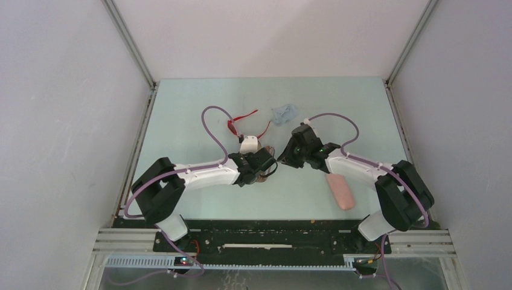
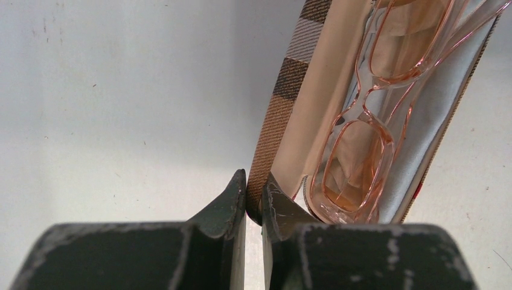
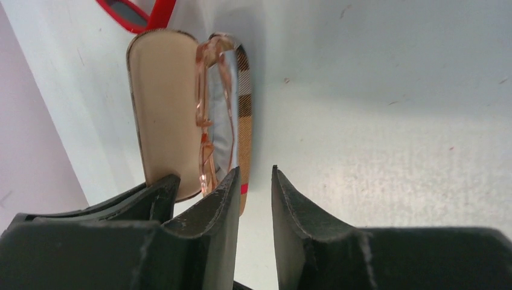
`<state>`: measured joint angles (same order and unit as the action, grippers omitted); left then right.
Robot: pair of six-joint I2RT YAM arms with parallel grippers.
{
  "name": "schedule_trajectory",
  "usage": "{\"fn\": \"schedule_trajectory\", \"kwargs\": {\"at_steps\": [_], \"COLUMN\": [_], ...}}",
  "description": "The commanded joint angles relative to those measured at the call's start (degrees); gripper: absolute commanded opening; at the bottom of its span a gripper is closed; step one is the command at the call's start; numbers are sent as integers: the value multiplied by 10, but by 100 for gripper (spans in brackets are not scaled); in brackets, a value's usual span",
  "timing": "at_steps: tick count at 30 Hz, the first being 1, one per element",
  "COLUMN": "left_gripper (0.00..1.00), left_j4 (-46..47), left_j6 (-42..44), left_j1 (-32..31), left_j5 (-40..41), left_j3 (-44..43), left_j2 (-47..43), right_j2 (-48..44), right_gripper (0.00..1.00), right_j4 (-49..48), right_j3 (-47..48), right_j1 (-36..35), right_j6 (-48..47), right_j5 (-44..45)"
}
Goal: Organize the sunglasses
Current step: Place the sunglasses in the sunglasses case.
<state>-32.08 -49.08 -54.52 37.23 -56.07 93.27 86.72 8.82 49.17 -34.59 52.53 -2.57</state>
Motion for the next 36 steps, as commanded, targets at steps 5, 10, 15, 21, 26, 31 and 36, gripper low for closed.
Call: {"fn": "schedule_trajectory", "kwargs": {"at_steps": [5, 10, 15, 21, 26, 31, 36], "left_gripper": [12, 19, 26, 29, 35, 37, 38], "left_j4": [3, 0, -14, -14, -13, -13, -18], "left_j6": [29, 40, 50, 51, 52, 55, 62], "left_j1": [-2, -3, -3, -3, -3, -2, -2], "left_j5": [-29, -49, -68, -81, -88, -87, -84], "left_j3": [-41, -47, -64, -69, -75, -80, -88], "left_j2": [-14, -25, -27, -29, -31, -34, -32], "right_j2": [40, 71, 92, 80, 77, 121, 154], "right_gripper": [39, 43, 45, 45, 45, 45, 45], "right_j4": [-215, -273, -309, -289, -282, -348, -417], "right_j3": [-67, -73, -85, -100, -115, -117, -117], "right_j1": [49, 53, 62, 64, 72, 79, 80], "right_j6": [39, 69, 91, 80, 79, 94, 116], "right_j5": [-200, -240, -257, -233, -216, -258, -291]}}
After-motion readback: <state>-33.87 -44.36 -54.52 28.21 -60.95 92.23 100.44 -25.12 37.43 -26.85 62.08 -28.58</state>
